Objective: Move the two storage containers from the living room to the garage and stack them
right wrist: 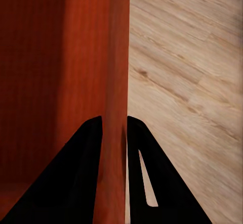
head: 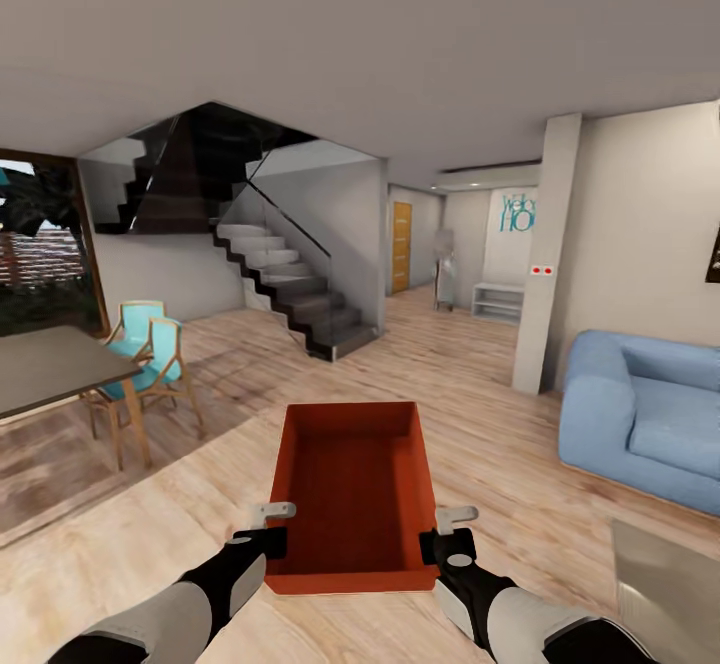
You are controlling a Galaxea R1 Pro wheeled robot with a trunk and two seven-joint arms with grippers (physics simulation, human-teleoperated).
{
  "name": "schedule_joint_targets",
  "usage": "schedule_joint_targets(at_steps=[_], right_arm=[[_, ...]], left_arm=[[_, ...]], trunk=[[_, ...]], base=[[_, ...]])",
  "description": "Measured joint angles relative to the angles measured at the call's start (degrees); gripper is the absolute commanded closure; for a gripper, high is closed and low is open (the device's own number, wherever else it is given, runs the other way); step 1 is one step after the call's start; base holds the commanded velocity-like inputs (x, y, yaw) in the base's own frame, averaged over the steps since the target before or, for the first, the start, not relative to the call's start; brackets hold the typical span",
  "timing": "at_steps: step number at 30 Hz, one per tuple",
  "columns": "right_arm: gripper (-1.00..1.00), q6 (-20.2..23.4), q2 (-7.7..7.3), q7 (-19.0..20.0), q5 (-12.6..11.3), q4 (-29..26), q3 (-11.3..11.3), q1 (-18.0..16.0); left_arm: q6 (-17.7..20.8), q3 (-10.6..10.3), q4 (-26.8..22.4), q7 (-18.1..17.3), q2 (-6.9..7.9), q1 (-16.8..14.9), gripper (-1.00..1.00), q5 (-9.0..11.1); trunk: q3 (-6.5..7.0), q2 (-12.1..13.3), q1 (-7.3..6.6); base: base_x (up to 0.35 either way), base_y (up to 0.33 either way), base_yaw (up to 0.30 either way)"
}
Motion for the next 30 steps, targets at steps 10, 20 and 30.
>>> schedule_joint_targets(at_steps=[10, 20, 30], right_arm=[[1.00, 0.03, -0.01, 0.03, -0.37, 0.02, 0.36, 0.00], [1.00, -0.03, 0.01, -0.01, -0.54, 0.04, 0.48, 0.00], [1.00, 0.03, 0.06, -0.08, -0.63, 0.03, 0.56, 0.00]], left_arm=[[0.00, 0.04, -0.02, 0.06, -0.02, 0.05, 1.00, -0.01], [0.00, -0.01, -0.02, 0.03, 0.00, 0.02, 1.00, -0.01], [0.09, 0.02, -0.01, -0.06, 0.04, 0.01, 1.00, -0.06]], trunk=[[0.00, 0.00, 0.00], [0.00, 0.00, 0.00], [0.00, 0.00, 0.00]], base=[[0.309, 0.163, -0.007], [0.320, 0.085, 0.000], [0.324, 0.005, -0.167]])
